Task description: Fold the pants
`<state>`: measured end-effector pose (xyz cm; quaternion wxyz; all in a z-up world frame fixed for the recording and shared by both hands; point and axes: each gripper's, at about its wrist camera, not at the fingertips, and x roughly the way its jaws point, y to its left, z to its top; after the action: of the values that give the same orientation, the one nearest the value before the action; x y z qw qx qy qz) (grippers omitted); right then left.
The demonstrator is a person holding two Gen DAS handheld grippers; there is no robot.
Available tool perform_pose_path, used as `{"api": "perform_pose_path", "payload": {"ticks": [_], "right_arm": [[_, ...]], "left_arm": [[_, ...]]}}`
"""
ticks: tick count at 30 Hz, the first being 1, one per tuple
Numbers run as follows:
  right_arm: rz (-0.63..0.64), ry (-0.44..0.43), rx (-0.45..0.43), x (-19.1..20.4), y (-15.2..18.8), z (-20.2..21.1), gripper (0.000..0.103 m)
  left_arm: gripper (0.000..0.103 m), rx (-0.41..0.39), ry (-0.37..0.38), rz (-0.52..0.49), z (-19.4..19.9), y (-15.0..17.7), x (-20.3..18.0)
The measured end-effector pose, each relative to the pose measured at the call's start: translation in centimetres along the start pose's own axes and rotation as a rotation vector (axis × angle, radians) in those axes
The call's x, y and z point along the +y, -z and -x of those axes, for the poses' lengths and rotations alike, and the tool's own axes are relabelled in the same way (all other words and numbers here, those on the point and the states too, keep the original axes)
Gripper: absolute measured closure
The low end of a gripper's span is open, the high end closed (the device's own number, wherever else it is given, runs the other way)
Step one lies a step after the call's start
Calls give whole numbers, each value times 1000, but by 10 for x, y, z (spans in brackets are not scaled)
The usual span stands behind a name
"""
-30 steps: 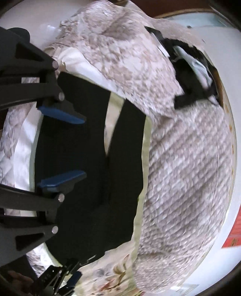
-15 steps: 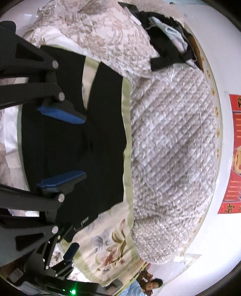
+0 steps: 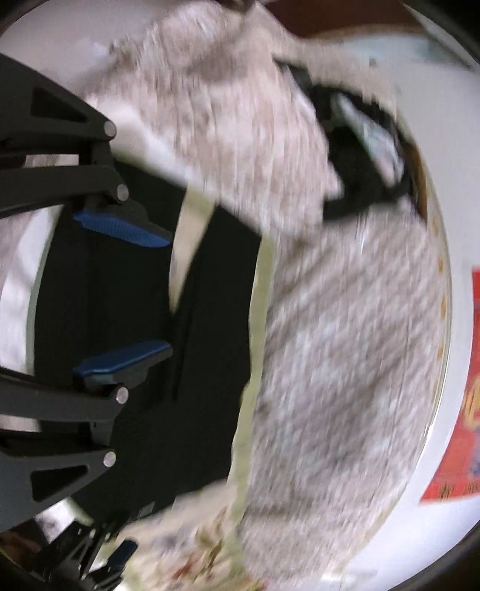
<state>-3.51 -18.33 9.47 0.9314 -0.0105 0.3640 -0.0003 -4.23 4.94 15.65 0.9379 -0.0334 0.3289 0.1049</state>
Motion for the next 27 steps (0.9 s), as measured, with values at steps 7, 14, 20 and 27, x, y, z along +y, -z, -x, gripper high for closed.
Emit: {"api": "perform_pose_path", "payload": {"ticks": [7,14,20,27], "right_arm": [[61,-91,26,48,-6,-27,38],[77,-120,50,64,-10,-46,38],[63,-122,64,58,-16,-57,38],[59,-145,83,32,-30,-84,38]], "left_arm": [[47,-33,-229,37,3,-5,57],[47,-16,-263,64,-9,-12,75],[47,17,-233,47,-24,-15,62],[42,152,16,25,-95,-25,42]]}}
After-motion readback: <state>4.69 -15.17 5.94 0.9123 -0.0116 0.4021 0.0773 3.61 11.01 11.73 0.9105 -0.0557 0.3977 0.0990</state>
